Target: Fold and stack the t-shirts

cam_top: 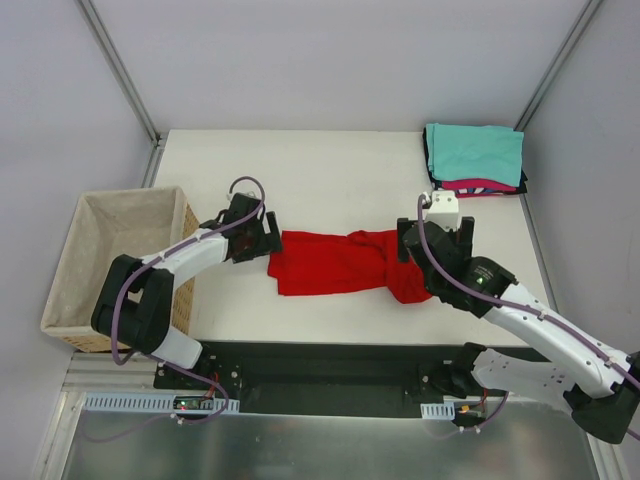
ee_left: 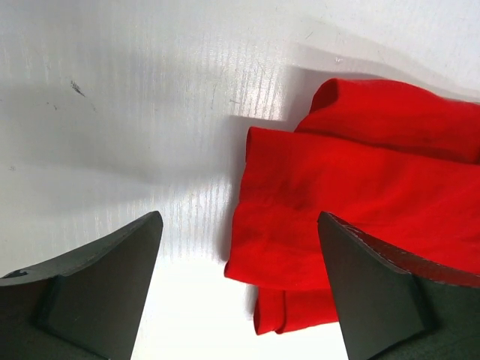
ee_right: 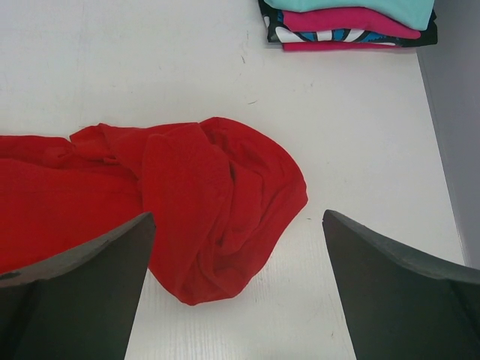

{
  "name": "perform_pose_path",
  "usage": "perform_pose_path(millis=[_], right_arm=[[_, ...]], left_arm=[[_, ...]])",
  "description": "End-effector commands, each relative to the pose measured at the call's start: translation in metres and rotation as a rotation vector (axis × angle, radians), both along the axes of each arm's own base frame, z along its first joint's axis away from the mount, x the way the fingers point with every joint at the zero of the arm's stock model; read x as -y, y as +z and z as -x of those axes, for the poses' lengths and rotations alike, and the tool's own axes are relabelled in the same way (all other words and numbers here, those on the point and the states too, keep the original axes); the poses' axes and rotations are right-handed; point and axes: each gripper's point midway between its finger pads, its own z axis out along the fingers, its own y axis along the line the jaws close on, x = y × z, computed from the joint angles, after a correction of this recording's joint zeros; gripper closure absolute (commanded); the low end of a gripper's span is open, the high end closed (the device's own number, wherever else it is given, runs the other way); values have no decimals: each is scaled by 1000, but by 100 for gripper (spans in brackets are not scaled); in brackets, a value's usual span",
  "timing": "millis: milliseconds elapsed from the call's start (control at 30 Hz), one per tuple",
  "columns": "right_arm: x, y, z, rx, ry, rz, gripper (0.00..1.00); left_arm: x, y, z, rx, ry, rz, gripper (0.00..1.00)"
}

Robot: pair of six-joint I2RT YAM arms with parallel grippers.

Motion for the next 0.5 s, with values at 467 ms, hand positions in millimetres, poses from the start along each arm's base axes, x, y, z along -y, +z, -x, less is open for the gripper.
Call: perform_pose_path(millis=[467], right_arm=[[8,8,5,12,-17,-14,1]], left_arm=[[12,-34,-23,12,44,133,28]])
